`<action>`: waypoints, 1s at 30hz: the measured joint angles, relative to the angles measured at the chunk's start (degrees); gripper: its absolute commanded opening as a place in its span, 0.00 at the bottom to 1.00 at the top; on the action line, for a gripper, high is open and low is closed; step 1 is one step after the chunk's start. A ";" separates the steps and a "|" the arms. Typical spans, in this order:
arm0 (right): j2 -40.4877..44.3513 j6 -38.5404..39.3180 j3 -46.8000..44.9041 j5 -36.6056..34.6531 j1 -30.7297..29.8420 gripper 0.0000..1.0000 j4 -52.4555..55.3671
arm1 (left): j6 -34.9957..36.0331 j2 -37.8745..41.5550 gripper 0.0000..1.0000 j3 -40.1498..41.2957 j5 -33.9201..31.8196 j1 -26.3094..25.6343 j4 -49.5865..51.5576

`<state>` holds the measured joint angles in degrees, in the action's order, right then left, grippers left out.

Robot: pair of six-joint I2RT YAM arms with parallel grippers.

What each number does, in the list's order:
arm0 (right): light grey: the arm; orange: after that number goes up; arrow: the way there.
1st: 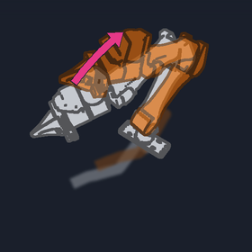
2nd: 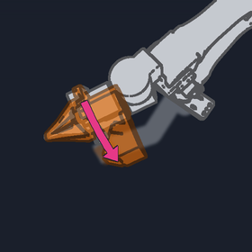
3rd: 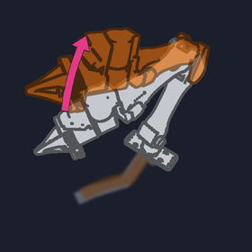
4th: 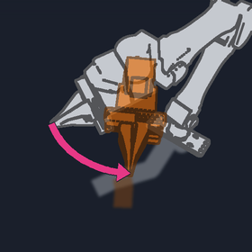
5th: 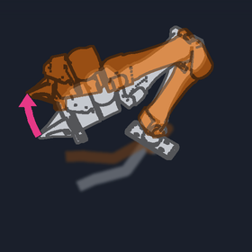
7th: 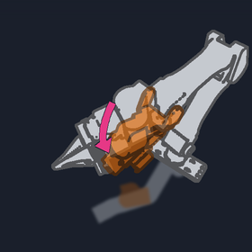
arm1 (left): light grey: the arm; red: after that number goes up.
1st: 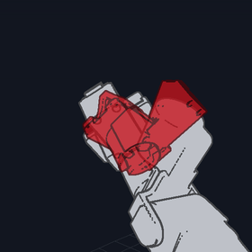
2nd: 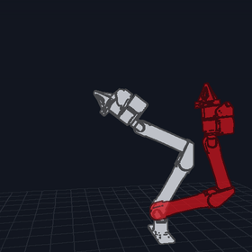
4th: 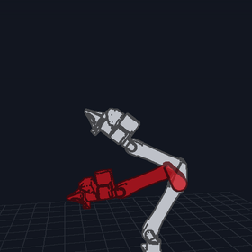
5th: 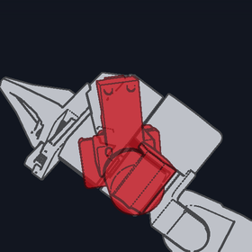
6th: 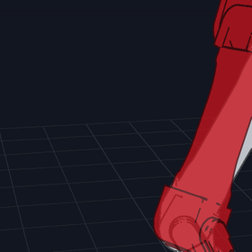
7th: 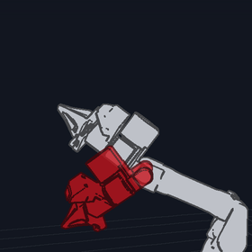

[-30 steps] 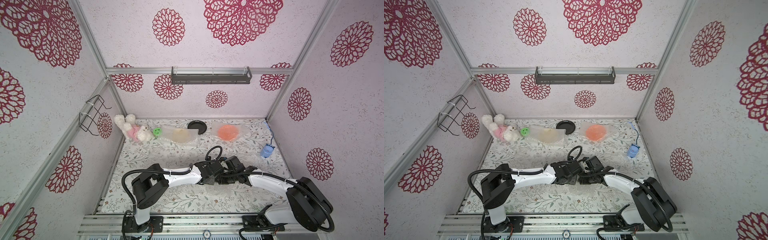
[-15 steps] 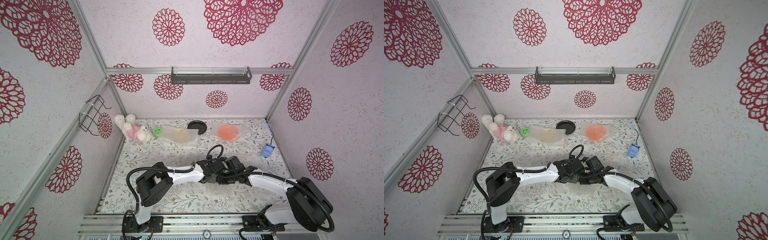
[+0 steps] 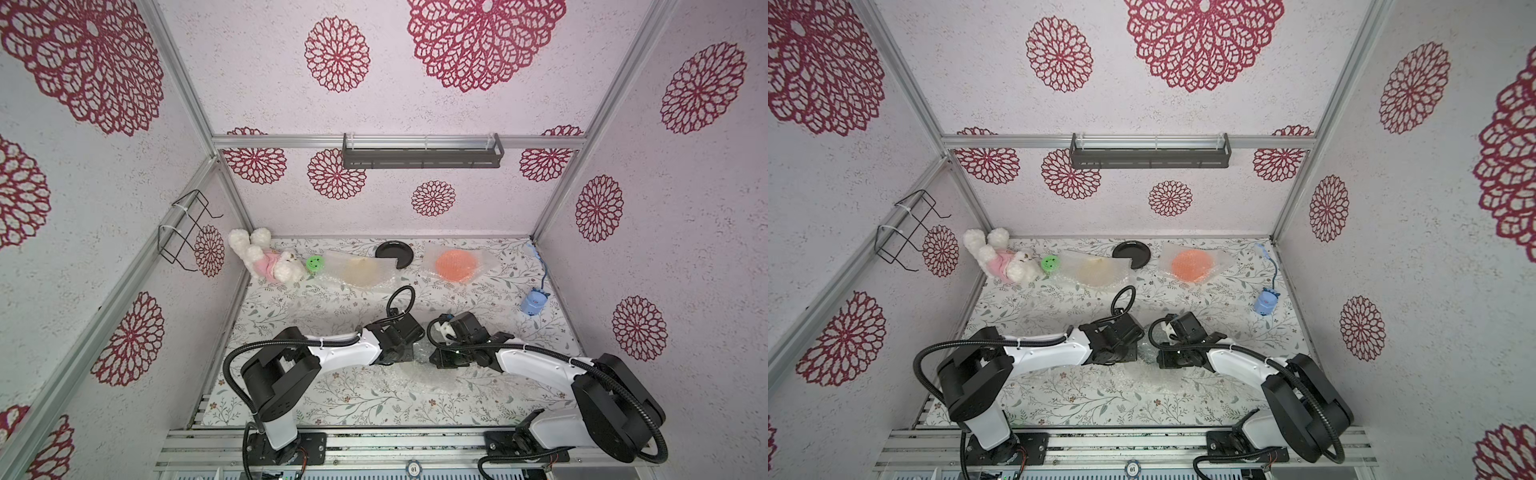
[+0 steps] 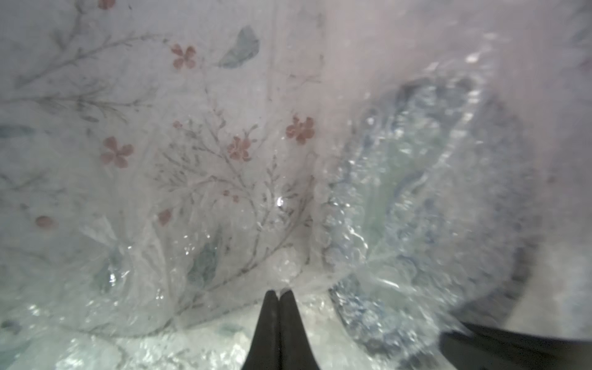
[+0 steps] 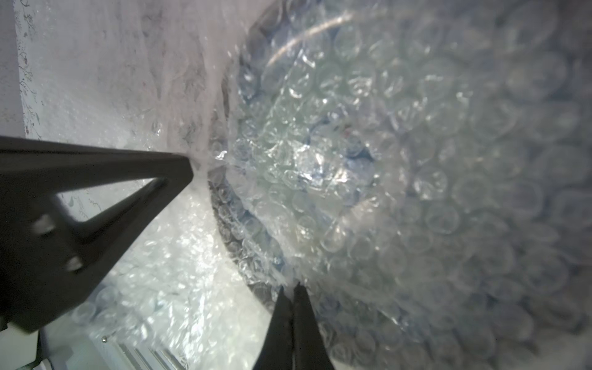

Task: Unpack dinner plates from bubble wrap
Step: Unwrap the bubble wrap.

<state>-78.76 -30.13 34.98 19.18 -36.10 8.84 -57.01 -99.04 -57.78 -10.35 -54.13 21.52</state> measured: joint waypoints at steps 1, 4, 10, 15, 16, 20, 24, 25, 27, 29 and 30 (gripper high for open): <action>-0.31 -0.02 0.00 -0.04 0.44 0.00 0.00 | -0.24 1.29 0.00 1.05 0.94 0.15 -1.81; -1.57 -0.52 0.00 0.07 1.95 0.00 -0.28 | -1.62 4.72 0.00 5.27 4.22 1.49 -8.48; -2.14 -1.29 -0.59 0.31 4.00 0.00 -1.55 | -4.76 8.61 0.00 13.03 7.78 6.12 -16.96; -2.10 -1.57 -1.92 0.48 5.66 0.00 -1.73 | -6.69 9.31 0.00 16.33 9.70 7.78 -21.35; -1.92 -1.68 -2.08 0.57 5.99 0.00 -1.79 | -6.88 9.31 0.00 16.33 9.77 7.78 -21.44; 0.72 -1.97 -2.82 1.55 6.49 0.00 -1.95 | -7.26 9.31 0.00 16.31 9.62 7.80 -21.81; 7.06 -1.99 -3.19 3.80 6.58 0.13 -2.60 | -7.34 8.94 0.00 16.31 9.62 7.89 -21.99; 9.18 -2.27 -3.19 3.96 6.60 0.27 -2.62 | -7.34 8.57 0.00 16.28 9.62 7.93 -22.05; 12.57 -2.38 -3.17 3.26 6.67 0.39 -2.49 | -7.34 7.80 0.00 16.26 9.62 7.98 -22.14; 14.03 -2.34 -2.93 1.53 6.69 0.44 -1.68 | -7.32 7.02 0.00 16.26 9.70 8.00 -22.29; 14.05 -2.01 -2.47 0.24 6.51 0.47 -0.52 | -7.32 6.58 0.00 16.26 9.81 8.02 -22.40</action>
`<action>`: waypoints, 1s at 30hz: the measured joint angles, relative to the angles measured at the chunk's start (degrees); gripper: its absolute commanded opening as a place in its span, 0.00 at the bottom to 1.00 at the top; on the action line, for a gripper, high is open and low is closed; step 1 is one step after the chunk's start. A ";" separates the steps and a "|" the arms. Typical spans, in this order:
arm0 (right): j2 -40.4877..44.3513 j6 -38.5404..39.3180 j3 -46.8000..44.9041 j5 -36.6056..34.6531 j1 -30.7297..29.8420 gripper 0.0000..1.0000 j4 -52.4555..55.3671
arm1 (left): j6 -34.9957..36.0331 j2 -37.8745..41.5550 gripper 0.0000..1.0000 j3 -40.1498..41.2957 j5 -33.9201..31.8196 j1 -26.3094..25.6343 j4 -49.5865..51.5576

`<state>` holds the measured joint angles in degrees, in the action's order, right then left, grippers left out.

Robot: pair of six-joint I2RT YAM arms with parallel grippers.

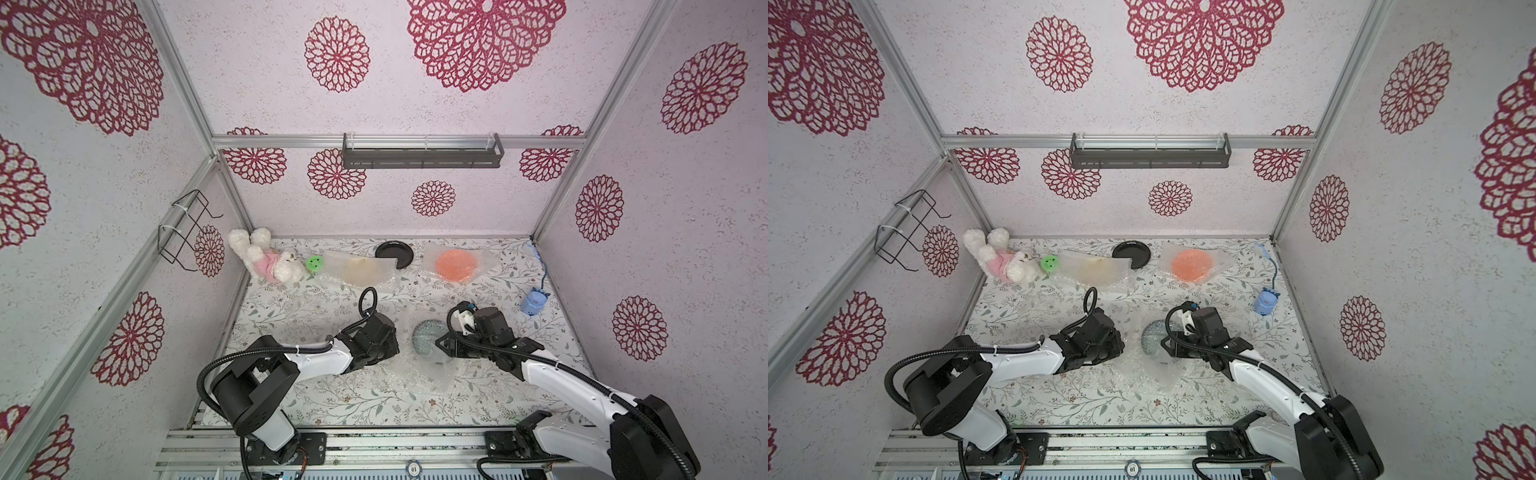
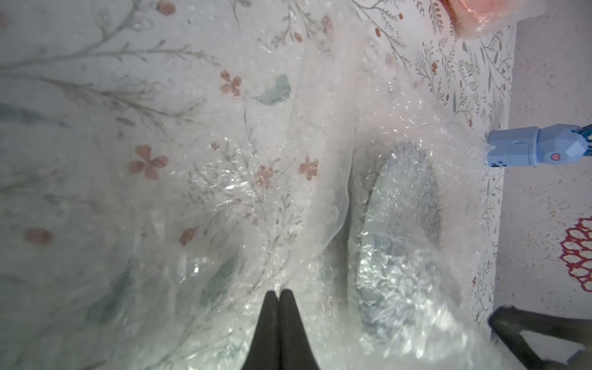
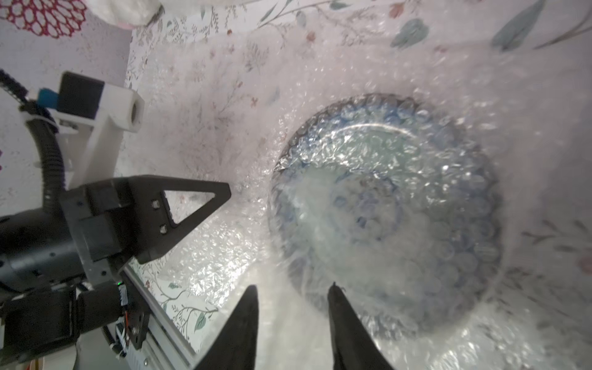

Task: Unpack dinner plates from bubble wrap
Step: Unwrap the bubble wrap.

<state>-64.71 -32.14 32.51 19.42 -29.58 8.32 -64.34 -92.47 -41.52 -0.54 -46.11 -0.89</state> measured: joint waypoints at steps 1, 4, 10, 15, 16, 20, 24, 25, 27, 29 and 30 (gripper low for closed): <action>-0.44 0.33 0.87 -2.14 -0.74 0.51 1.95 | 0.02 -0.42 0.00 0.00 0.07 0.00 -0.13; -2.69 1.86 5.51 -8.76 -4.59 0.59 7.65 | 0.00 -1.40 0.00 0.00 0.22 0.02 -0.35; -11.43 3.58 15.04 -15.17 -10.21 0.65 9.33 | -0.61 -2.08 0.00 0.33 0.52 0.04 -2.14; -23.82 3.91 19.50 -19.34 -14.25 0.69 9.66 | -1.29 -2.08 0.00 1.40 1.09 0.15 -3.67; -25.79 3.89 20.15 -20.06 -15.26 0.69 9.86 | -1.36 -2.08 0.00 1.64 1.11 0.15 -4.00; -30.93 3.41 22.25 -23.04 -18.36 0.66 10.32 | -1.79 -2.12 0.00 2.23 1.20 0.15 -4.52; -33.81 2.25 25.09 -27.08 -20.65 0.57 11.80 | -1.99 -2.97 0.00 2.60 1.49 0.15 -6.01; -34.40 1.99 25.73 -27.85 -21.00 0.54 11.91 | -2.01 -3.23 0.00 2.67 1.53 0.15 -6.27; -35.80 1.05 26.86 -29.90 -21.77 0.49 12.13 | -2.12 -3.56 0.00 2.93 1.62 0.15 -6.86; -36.89 0.39 27.69 -32.28 -22.49 0.42 12.74 | -2.19 -3.58 0.00 3.08 1.62 0.15 -7.10; -37.31 0.04 28.06 -33.46 -22.86 0.39 12.94 | -2.19 -3.58 0.00 3.08 1.62 0.17 -7.26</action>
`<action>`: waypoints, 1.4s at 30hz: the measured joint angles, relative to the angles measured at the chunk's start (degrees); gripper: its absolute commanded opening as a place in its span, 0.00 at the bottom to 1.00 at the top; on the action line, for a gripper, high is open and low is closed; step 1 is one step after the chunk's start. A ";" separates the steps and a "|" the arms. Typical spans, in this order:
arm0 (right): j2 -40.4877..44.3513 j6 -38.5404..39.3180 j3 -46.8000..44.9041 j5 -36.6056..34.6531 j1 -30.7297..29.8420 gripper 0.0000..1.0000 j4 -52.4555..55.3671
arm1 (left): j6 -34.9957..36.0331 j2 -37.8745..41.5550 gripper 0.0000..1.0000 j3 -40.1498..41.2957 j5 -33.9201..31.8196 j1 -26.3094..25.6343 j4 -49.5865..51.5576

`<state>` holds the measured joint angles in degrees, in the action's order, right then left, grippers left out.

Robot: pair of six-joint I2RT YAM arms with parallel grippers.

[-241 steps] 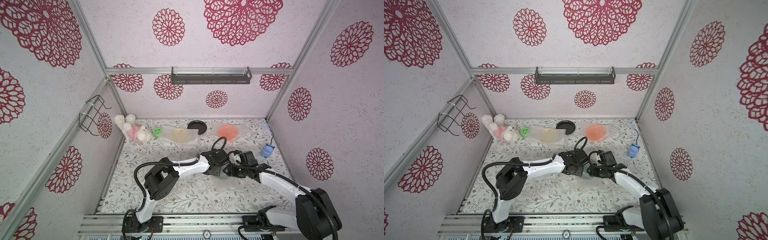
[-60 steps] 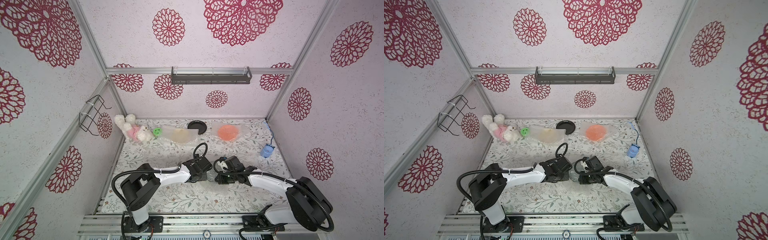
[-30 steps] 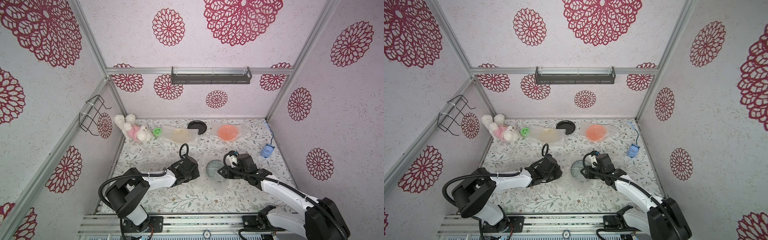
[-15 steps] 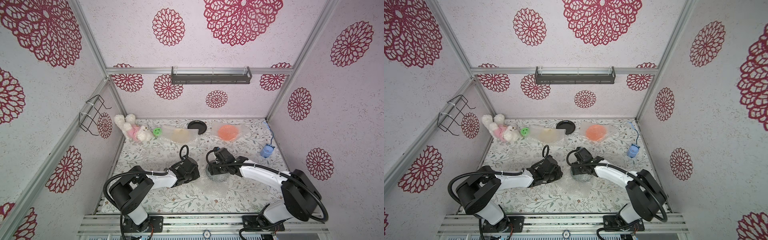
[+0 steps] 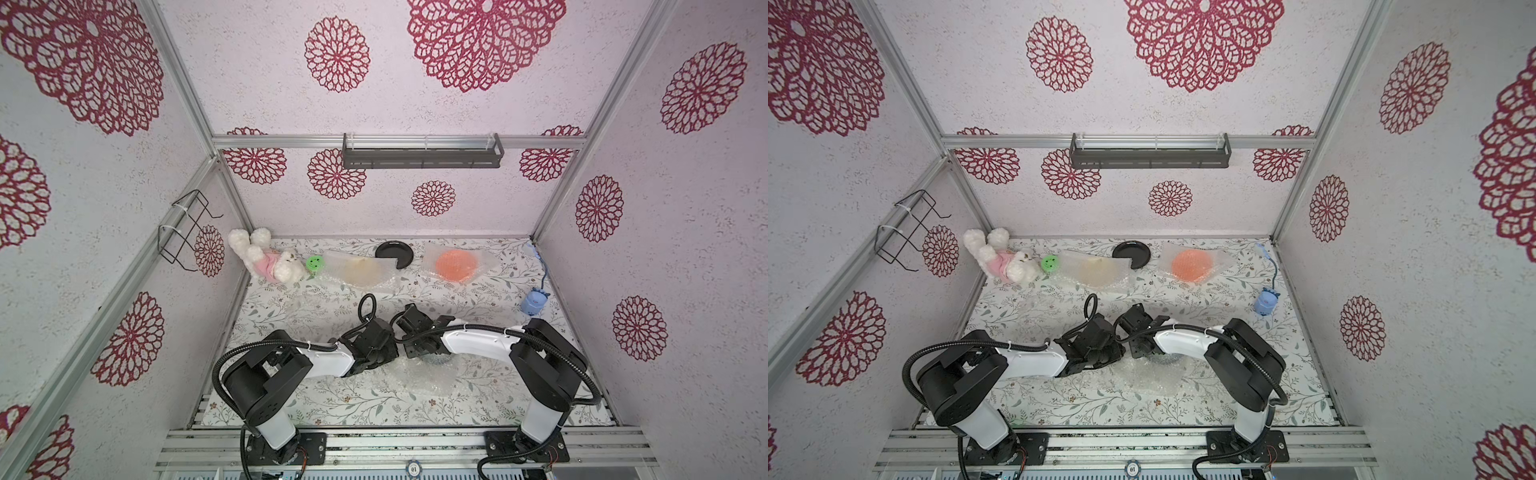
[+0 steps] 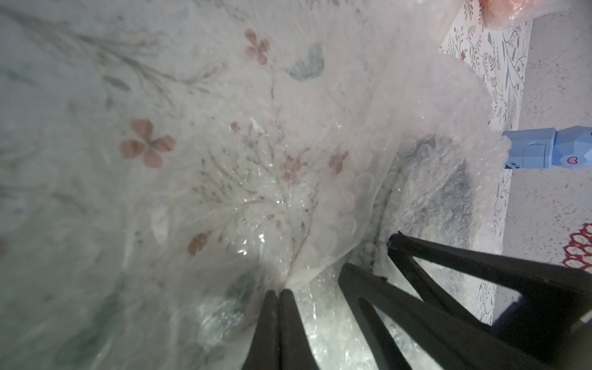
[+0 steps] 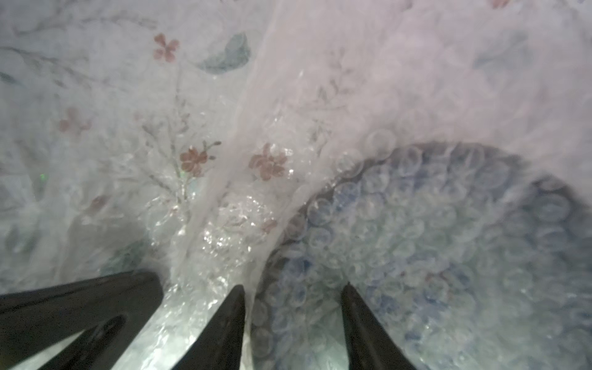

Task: Unpack dinner plates from bubble wrap
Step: Unwrap the bubble wrap.

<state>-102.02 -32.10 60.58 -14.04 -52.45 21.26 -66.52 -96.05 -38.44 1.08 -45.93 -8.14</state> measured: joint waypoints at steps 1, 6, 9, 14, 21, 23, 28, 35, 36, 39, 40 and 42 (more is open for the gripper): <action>-0.37 -0.42 0.35 -0.85 -0.33 0.37 0.11 | 0.00 0.00 0.00 0.02 -0.02 0.00 -0.13; -1.09 -0.96 0.83 -3.37 -1.51 0.21 0.02 | -0.11 0.02 0.00 0.61 -0.02 0.04 -1.01; -1.05 -0.96 1.49 -3.98 -1.79 0.11 0.04 | -0.17 0.02 0.00 0.68 0.00 0.04 -1.25; -0.37 0.37 1.86 -2.67 -2.10 0.00 0.17 | -0.17 0.02 0.00 0.68 0.15 0.11 -1.40; 6.67 3.15 0.59 2.73 0.00 0.00 2.47 | -0.13 0.04 0.00 0.68 1.07 0.92 -1.49; 9.44 3.82 -0.04 4.87 1.44 0.00 2.56 | -0.11 0.37 0.00 0.68 1.57 1.31 -1.44; 15.32 5.60 -2.25 11.54 6.36 0.00 1.68 | 0.09 3.98 0.00 0.68 4.15 2.97 -1.44; 21.35 6.54 -6.60 20.63 12.74 0.00 -1.90 | 1.31 17.03 0.00 0.74 6.43 6.97 2.21; 22.43 6.54 -7.56 22.16 13.42 0.00 -3.08 | 1.64 18.91 0.00 0.79 6.40 7.39 3.37; 25.05 6.32 -10.08 25.77 14.51 0.00 -6.25 | 2.60 23.82 0.00 1.57 6.25 9.11 6.97; 25.68 6.05 -10.78 26.73 14.75 0.00 -7.23 | 2.86 25.09 0.00 2.21 6.12 9.77 8.04; 27.15 5.40 -13.00 29.20 15.19 0.00 -10.43 | 3.13 27.23 0.00 4.11 5.81 11.28 9.94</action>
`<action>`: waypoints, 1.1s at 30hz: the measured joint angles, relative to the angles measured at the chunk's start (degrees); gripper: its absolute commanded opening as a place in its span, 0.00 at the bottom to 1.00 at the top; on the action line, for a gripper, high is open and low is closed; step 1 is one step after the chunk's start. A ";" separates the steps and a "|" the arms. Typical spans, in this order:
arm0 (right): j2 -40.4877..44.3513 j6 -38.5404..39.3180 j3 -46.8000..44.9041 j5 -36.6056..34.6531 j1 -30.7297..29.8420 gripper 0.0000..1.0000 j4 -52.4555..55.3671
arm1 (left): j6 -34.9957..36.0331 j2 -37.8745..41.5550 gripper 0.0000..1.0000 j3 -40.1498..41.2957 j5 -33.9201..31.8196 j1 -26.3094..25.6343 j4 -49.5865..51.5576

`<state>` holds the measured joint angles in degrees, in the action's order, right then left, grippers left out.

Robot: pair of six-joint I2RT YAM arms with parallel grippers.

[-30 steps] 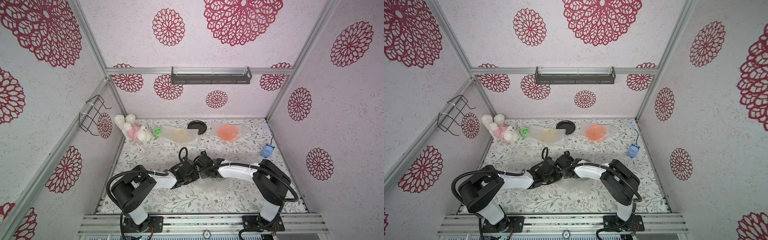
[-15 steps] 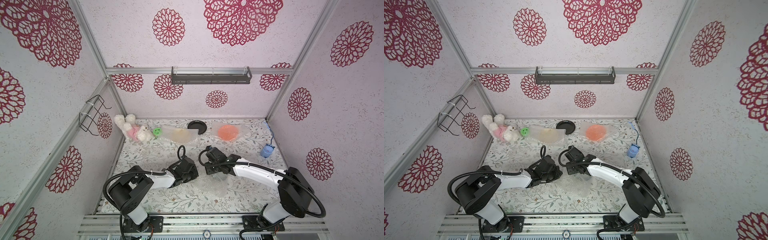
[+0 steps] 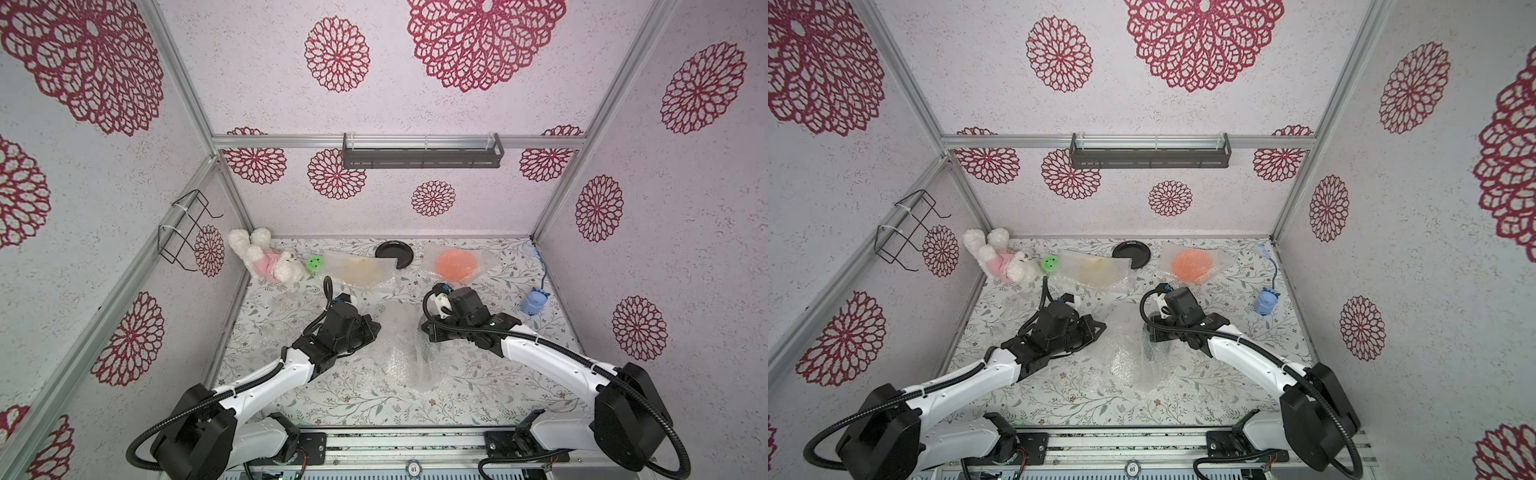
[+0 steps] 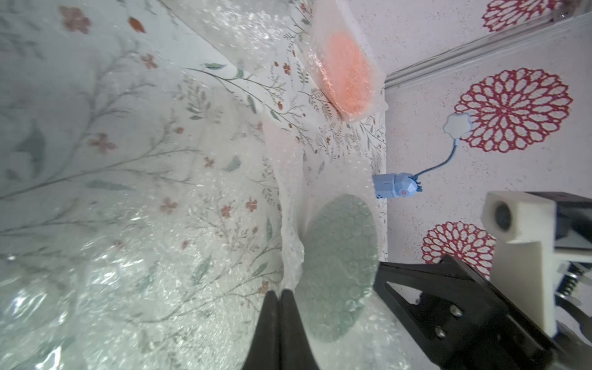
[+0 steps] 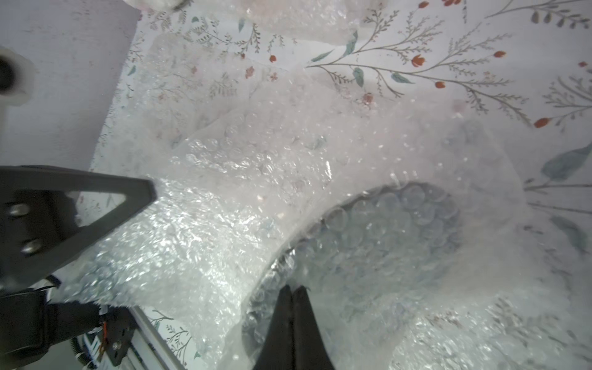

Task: Unpack dinner plates from bubble wrap
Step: Unwrap the bubble wrap.

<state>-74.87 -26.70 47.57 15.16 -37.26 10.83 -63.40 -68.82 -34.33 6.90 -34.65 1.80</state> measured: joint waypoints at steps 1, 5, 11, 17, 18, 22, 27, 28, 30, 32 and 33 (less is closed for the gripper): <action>0.68 -0.39 -1.25 0.87 0.11 0.00 -1.55 | 0.04 0.81 0.00 1.11 -0.15 0.74 0.85; 3.67 -2.25 -6.93 4.55 1.01 0.00 -7.74 | 0.28 2.23 0.00 5.25 -0.42 2.97 3.43; 9.09 -4.79 -13.44 6.58 3.26 0.00 -13.49 | 1.14 0.26 0.00 6.95 -0.35 4.07 3.48; 14.62 -7.08 -19.28 6.56 6.47 0.00 -17.35 | 1.46 -5.31 0.00 6.95 -0.87 4.68 1.62; 15.52 -7.54 -20.24 6.47 7.06 0.00 -17.92 | 1.46 -5.92 0.00 6.95 -0.85 4.90 1.33; 19.41 -9.62 -24.20 5.55 10.08 0.00 -20.06 | 1.49 -7.37 0.00 6.95 -0.74 6.23 -0.22; 20.02 -11.98 -28.11 4.04 13.18 0.00 -23.56 | 1.70 -8.26 0.00 6.93 -1.36 8.39 -0.96; 19.71 -12.31 -28.85 3.93 13.57 0.00 -23.82 | 1.70 -8.41 0.00 6.93 -1.49 8.81 -0.94; 18.18 -13.16 -31.19 3.50 14.21 0.00 -23.80 | 1.86 -8.52 0.00 6.93 -1.84 9.66 -0.94; 16.02 -13.92 -33.40 3.02 14.51 0.00 -22.95 | 1.92 -8.59 0.00 6.93 -1.88 10.34 -1.05; 15.39 -14.14 -34.42 2.95 14.60 0.00 -22.80 | 2.08 -8.76 0.00 6.93 -1.88 10.69 -1.09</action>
<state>-59.48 -40.84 13.15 18.11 -22.65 -11.97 -61.32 -77.58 -27.40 5.02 -23.97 0.71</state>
